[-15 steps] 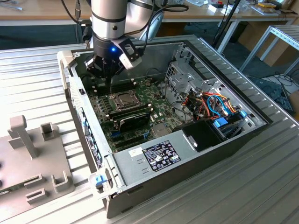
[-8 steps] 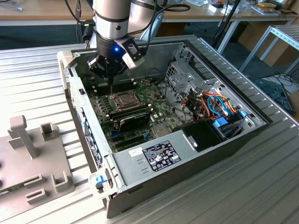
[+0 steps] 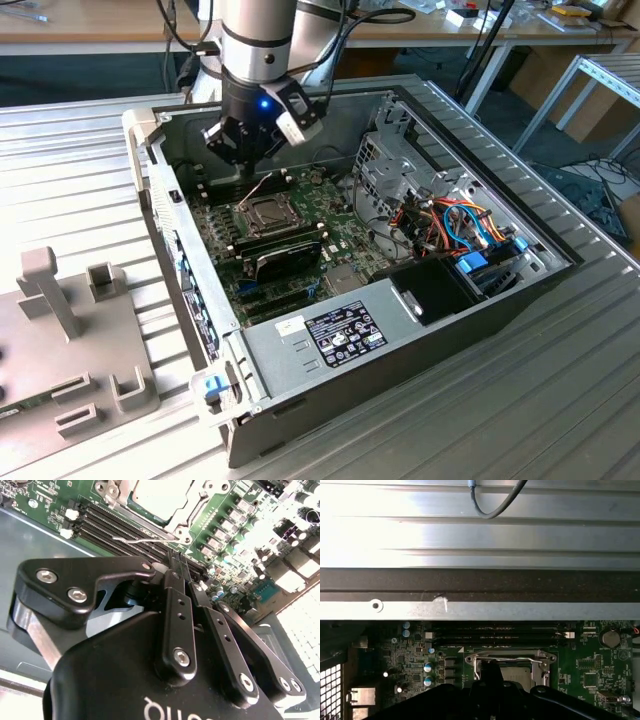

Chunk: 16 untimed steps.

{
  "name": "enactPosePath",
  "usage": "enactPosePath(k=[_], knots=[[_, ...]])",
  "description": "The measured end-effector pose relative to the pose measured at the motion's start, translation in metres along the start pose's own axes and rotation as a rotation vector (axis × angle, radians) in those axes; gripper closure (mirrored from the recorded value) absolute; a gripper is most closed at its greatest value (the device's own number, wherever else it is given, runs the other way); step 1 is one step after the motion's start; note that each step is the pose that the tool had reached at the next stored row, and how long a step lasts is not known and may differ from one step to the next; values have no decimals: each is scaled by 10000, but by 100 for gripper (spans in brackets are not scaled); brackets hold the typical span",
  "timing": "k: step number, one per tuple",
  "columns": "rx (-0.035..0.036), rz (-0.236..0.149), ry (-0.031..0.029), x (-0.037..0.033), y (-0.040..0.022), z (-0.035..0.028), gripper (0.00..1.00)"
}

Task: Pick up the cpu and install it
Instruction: 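Install the first cpu locking lever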

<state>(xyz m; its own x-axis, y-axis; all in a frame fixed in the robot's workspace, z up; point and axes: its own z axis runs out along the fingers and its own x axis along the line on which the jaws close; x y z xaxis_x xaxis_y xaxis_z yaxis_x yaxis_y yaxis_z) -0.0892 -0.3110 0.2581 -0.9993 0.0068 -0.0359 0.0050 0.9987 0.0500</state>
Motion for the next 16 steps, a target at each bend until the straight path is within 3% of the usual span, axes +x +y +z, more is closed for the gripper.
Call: enactPosePath(k=[3, 9, 15, 16], knots=[[-2, -3, -1, -6, 1, 6, 89], [-9, -1, -2, -93, -1, 44, 89], [-198, -30, 2, -101, -1, 60, 89], [-197, -30, 2, -101, -1, 60, 89]])
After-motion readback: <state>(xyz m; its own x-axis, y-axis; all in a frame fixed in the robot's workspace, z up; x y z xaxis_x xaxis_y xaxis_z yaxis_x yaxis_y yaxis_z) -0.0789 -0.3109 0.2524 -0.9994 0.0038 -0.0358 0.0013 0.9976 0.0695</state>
